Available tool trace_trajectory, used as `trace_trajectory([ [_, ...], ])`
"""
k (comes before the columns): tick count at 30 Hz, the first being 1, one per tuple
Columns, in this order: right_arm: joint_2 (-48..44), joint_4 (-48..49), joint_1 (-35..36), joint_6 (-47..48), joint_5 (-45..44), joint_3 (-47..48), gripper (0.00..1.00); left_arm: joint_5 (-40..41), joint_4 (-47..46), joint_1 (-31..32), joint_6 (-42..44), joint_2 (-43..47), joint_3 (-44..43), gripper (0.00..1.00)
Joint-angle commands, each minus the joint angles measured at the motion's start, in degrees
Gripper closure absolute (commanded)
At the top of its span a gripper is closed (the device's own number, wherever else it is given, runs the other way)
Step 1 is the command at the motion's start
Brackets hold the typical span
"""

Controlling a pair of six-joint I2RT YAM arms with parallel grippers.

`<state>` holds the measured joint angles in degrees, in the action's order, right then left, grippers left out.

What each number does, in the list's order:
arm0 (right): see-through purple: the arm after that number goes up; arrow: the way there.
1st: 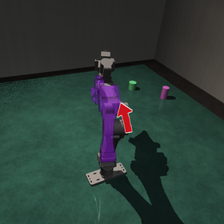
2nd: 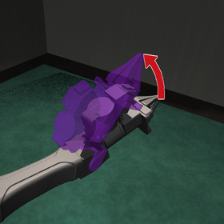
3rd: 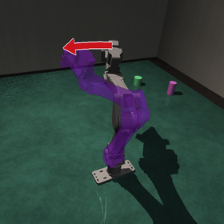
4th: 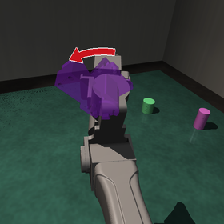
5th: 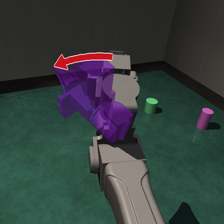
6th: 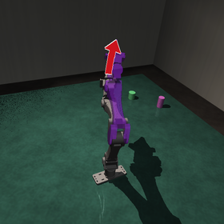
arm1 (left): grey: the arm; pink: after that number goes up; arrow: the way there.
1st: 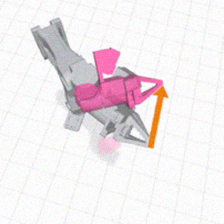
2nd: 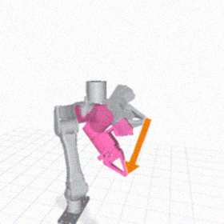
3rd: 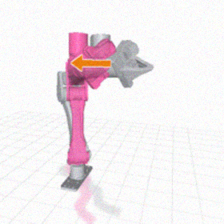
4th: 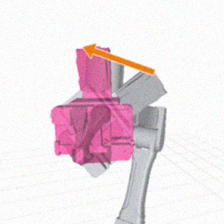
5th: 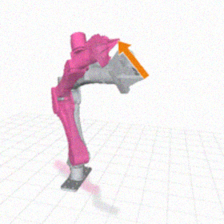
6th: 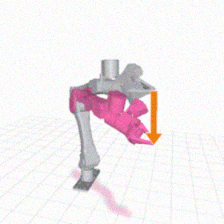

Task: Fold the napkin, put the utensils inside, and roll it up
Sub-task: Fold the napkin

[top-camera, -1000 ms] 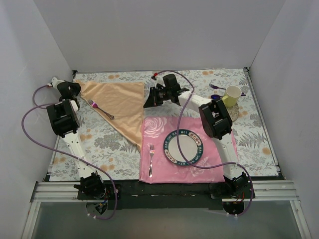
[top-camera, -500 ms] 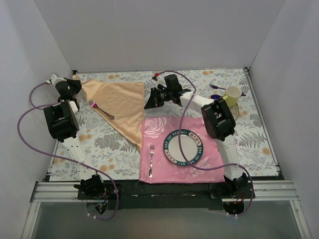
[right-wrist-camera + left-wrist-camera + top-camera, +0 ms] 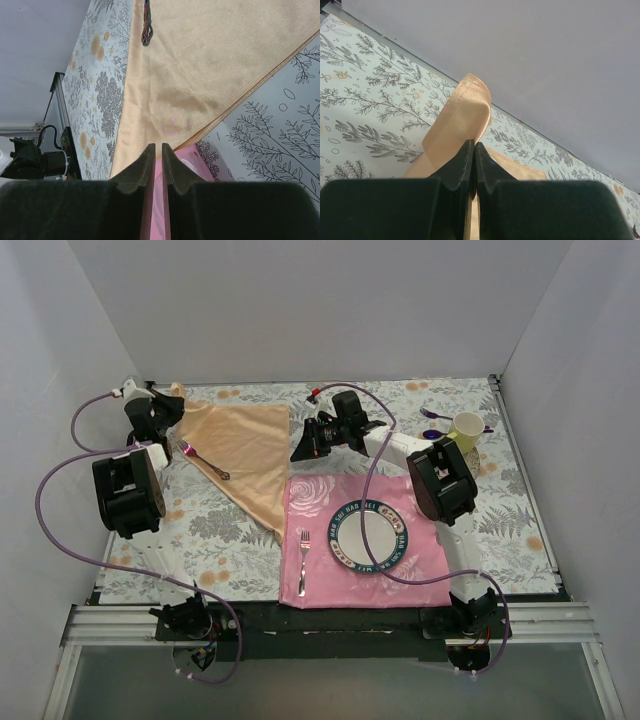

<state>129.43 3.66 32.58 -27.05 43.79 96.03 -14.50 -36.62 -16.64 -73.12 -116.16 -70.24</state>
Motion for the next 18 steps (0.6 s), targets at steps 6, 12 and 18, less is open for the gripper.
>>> trace_trajectory([
  [6, -5.1, 3.2, -0.2, -0.1, 1.9, -2.5, 0.83, 0.3, 2.9, 1.2, 4.9, 8.7, 6.2, 1.00],
  [12, -5.1, 3.5, -0.2, -0.1, 2.4, -3.0, 0.82, -0.1, 4.6, 2.1, 7.6, 10.2, 8.7, 1.00],
  [18, -4.9, 3.9, -0.2, -0.2, 2.8, -3.2, 0.82, 0.1, 5.2, 3.3, 8.8, 12.3, 11.8, 0.99],
])
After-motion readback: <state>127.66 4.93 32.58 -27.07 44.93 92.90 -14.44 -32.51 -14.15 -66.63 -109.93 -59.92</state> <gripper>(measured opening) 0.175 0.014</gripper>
